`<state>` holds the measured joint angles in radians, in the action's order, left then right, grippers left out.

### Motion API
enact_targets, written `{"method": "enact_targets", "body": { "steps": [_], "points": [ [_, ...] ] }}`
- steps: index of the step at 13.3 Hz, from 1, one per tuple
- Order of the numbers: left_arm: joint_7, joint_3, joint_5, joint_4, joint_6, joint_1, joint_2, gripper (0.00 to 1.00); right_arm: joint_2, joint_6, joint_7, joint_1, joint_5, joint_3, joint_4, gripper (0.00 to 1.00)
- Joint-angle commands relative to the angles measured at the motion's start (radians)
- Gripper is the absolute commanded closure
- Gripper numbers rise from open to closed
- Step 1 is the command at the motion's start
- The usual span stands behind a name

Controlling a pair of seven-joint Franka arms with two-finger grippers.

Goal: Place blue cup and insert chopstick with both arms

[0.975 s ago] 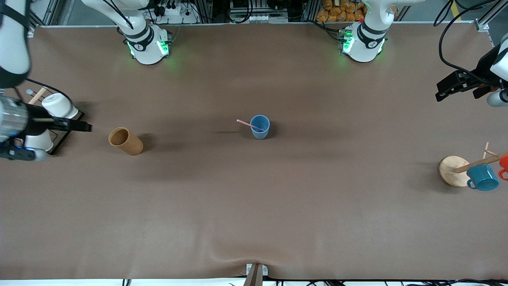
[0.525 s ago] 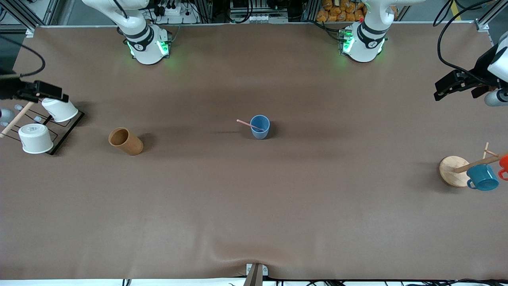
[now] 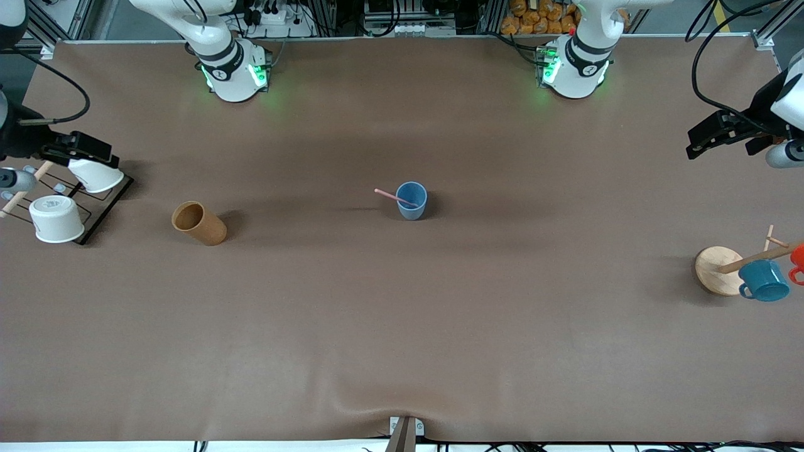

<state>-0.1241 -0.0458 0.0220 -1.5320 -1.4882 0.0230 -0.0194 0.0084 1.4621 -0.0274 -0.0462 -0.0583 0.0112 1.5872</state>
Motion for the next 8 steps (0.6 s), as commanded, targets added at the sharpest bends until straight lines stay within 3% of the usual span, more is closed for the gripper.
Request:
{"method": "enact_targets", "body": {
  "steps": [1,8],
  "points": [
    [0.012,0.003,-0.017,-0.008,0.011,0.003,-0.019,0.0,0.044,-0.068,-0.019,0.006,0.031,-0.007,-0.11,0.0],
    [0.018,0.0,-0.016,-0.007,0.011,0.003,-0.022,0.0,0.028,-0.068,-0.017,0.008,0.057,-0.008,-0.104,0.0]
  ]
}}
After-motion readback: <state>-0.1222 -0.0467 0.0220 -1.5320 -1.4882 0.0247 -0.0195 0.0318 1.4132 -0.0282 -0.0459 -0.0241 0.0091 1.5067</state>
